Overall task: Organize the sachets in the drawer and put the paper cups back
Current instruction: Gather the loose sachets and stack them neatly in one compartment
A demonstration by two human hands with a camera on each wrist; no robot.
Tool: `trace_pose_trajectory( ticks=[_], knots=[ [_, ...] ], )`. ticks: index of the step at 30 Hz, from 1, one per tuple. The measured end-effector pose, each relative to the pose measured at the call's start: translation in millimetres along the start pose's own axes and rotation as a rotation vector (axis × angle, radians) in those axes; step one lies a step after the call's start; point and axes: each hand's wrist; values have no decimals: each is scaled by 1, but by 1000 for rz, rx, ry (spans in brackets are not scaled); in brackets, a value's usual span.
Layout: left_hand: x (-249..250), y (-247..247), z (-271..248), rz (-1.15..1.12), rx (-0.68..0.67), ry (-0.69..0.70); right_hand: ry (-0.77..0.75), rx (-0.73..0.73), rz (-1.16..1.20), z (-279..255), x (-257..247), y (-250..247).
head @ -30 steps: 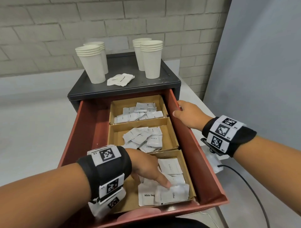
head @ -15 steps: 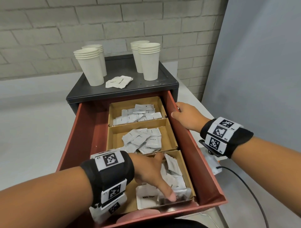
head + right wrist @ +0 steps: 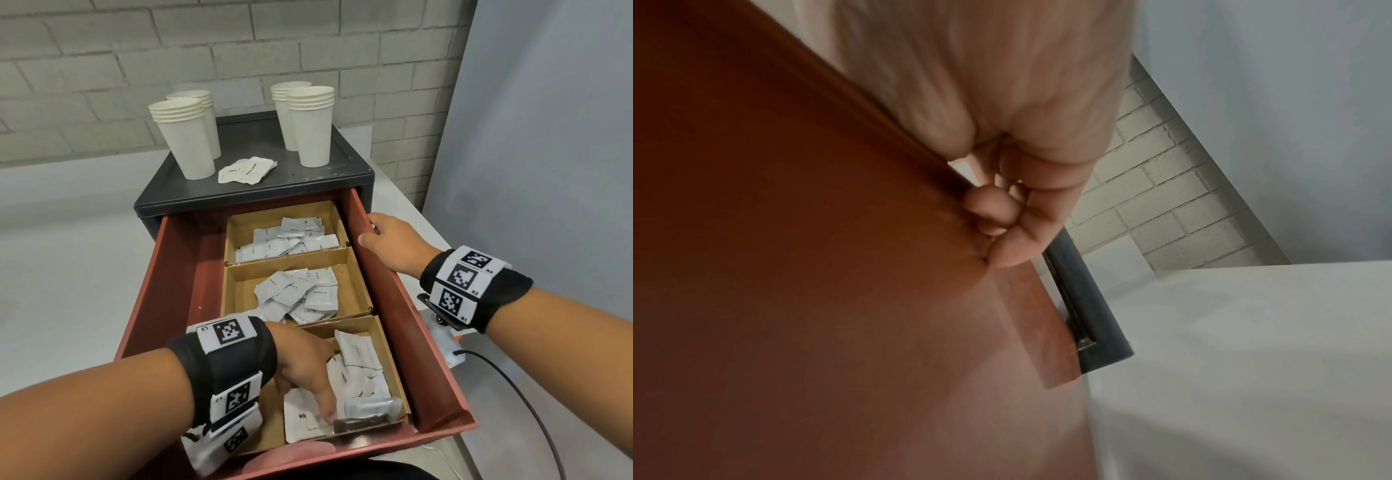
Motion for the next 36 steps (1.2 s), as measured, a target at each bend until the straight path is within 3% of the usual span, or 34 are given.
trace_pose_trajectory(
  ticks=[6, 10, 15, 19, 20, 23, 25, 36],
  knots=[
    [2, -4, -2, -295, -226, 61, -8, 9, 3, 0, 0, 1],
    [13, -7, 1, -418, -276, 33, -6, 15, 3, 0, 0, 2],
    [20, -5, 16, -433, -146, -47, -3, 18, 18, -1, 0, 2],
    [20, -6, 7, -99, 252, 33, -1, 18, 24, -1, 2, 2],
    [18, -7, 7, -108, 246, 56, -3, 18, 24, 0, 2, 2],
    [5, -15, 8, -375, 15, 132, -11, 15, 30, 0, 2, 2],
    [-5, -21, 6, -475, -57, 123, -18, 14, 32, 0, 2, 1],
    [-42, -43, -10, -534, 22, 177, -25, 14, 24, 1, 4, 2]
  ],
)
Point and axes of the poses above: each hand's wrist, its own z-axis towards the middle knuckle, its own y-axis out of the palm, x = y × z, and after that the axes turned 13 degrees about -y, right-handed
